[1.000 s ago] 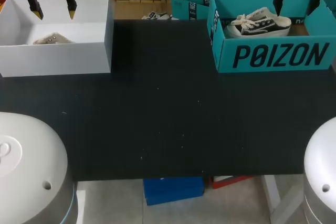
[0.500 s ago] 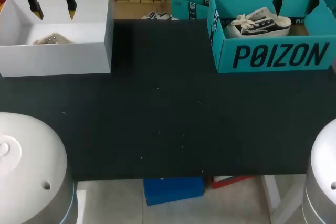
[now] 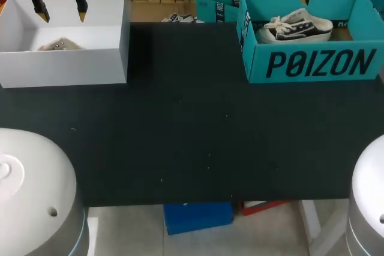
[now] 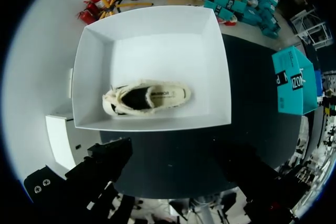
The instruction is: Take the shoe out of the shoebox, open the shoe tongue, remove and reinsert the insole, then place the shoe into the shoebox
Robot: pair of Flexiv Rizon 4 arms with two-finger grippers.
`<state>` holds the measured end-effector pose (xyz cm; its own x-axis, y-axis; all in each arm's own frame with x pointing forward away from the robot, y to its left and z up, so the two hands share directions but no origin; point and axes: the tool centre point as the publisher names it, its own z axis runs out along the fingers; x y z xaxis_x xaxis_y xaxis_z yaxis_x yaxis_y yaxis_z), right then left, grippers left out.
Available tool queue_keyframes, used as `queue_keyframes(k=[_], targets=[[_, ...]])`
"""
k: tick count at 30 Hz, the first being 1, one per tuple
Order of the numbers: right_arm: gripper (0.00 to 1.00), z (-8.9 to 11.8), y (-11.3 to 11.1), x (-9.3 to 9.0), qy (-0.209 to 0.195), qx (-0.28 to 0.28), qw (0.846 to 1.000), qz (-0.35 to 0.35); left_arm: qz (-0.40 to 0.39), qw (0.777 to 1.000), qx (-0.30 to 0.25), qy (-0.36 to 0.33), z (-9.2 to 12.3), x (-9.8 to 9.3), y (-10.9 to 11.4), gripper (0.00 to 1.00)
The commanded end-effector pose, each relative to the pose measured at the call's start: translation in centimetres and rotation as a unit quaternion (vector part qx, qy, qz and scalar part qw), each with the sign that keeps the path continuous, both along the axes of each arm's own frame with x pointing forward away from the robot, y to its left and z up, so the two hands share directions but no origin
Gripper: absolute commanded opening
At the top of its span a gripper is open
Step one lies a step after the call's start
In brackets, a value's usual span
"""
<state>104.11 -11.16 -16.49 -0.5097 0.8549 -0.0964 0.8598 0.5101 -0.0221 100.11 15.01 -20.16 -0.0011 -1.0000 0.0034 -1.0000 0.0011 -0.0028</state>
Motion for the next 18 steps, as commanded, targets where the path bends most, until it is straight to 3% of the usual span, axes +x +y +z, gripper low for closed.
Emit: queue_keyframes(k=[1, 2, 6, 18], targets=[[1.00, 0.65, -0.34, 0.56, 0.019, 0.033, 0.872, 0.488, 0.000, 1.000, 0.001, 0.001, 0.08, -0.05, 0.01, 1.00], [1.00, 0.90, -0.40, 0.47, 0.019, 0.047, 0.852, 0.521, 0.000, 1.000, 0.001, 0.001, 0.08, -0.05, 0.01, 1.00], [1.00, 1.49, -0.70, 0.25, 0.014, 0.053, 0.814, 0.578, 0.000, 1.000, 0.001, 0.001, 0.08, -0.05, 0.01, 1.00], [1.00, 1.49, -0.70, 0.25, 0.014, 0.053, 0.814, 0.578, 0.000, 1.000, 0.001, 0.001, 0.08, -0.05, 0.01, 1.00]])
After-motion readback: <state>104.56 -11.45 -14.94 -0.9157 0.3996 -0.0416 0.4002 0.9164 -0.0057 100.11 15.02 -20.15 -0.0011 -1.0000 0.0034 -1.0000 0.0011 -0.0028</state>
